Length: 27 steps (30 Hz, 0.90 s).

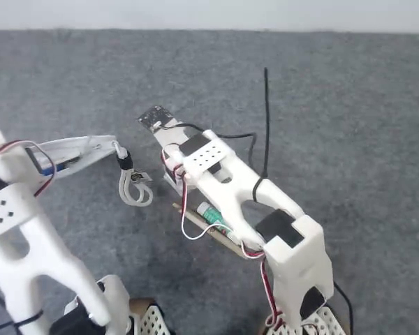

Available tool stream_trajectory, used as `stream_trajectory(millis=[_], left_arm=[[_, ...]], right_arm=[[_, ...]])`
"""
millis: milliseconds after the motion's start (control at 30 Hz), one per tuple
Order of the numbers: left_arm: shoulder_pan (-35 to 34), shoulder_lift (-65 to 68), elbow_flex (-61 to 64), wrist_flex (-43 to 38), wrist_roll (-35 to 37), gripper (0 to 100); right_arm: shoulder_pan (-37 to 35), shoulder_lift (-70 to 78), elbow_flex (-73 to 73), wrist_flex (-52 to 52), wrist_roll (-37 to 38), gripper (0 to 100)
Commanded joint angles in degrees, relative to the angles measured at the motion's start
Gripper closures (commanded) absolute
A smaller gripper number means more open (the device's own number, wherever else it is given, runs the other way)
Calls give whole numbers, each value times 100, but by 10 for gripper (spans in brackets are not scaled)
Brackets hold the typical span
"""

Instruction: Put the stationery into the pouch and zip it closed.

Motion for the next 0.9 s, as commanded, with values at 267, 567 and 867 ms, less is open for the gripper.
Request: stream_trajectory(millis=[267, 567, 867], left_arm=[[-9, -53, -40, -220, 105, 991], [-9, -53, -40, -229, 105, 991], [-9, -53, -22, -229, 105, 991]], right_arm=[[180, -611, -229, 1042, -62, 864], [180, -585, -237, 136, -79, 875], [163, 207, -308, -576, -62, 876]])
